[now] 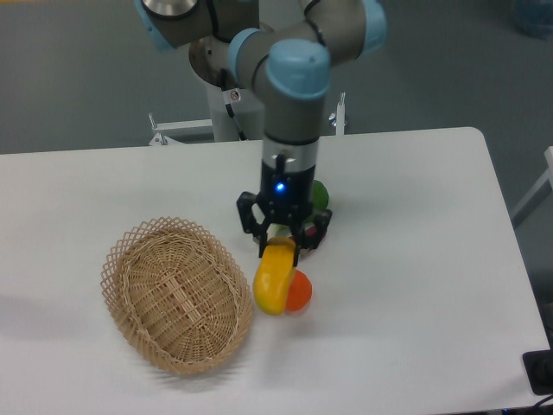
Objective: Place the mango in the basket
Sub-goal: 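Carry the held yellow mango with the gripper over the wicker basket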
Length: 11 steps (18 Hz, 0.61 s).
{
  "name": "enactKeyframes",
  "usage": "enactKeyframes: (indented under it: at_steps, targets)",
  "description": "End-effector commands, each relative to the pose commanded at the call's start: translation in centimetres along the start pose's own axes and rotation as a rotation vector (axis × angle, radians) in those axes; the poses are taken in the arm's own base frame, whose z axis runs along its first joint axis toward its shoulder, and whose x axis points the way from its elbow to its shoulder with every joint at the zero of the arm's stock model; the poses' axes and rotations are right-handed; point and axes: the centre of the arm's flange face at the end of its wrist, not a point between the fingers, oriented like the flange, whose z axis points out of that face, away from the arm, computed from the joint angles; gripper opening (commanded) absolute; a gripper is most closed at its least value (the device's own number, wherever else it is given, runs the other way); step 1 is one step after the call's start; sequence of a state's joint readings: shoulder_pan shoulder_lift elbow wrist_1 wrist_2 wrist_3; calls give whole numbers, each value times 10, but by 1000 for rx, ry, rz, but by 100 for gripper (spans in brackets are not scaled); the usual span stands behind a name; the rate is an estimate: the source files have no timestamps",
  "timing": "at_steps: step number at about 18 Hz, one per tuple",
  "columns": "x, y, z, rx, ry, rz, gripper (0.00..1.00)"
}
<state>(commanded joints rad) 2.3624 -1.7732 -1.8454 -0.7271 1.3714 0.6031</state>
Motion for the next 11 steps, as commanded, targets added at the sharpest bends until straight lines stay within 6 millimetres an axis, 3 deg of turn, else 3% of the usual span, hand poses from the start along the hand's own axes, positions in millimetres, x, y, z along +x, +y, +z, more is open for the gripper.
enactKeyframes:
  at_steps: [3, 9, 11]
  targets:
    - [23, -13, 11, -2, 22, -43, 42]
    - [89, -19, 59, -98, 46, -25, 42]
    - [101, -17, 78, -130, 59, -12, 42]
